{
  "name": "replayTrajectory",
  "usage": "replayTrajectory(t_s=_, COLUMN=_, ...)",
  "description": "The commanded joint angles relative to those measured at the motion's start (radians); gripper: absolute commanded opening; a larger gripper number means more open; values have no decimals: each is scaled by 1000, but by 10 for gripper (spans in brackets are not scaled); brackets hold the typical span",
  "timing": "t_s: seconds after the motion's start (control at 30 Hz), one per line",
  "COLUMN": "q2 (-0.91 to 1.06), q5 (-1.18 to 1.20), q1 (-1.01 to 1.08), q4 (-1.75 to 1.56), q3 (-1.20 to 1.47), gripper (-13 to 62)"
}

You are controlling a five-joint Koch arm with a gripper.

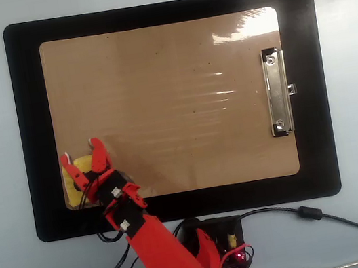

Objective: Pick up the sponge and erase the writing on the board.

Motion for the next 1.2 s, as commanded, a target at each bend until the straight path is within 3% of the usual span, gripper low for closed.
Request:
replayTrajectory(t_s=0.0, q2=137, q5=87, q1=97, q4=183, q3=-41, gripper=333)
replayTrajectory(t_s=0.17, q2=546, q5=425, q1=336, q4=1040, q3=-83, gripper=325)
replayTrajectory(t_s=0.43, q2=606, q5=523, q1=420, q4=1758, q3=-20, gripper=332)
replayTrajectory(t_s=0.6, q2=595, q5=512, q1=425, q4=1568, q3=291, gripper=342)
replayTrajectory(t_s=1.17, q2=600, q5=514, q1=426, q4=1562, q3=307, gripper=344)
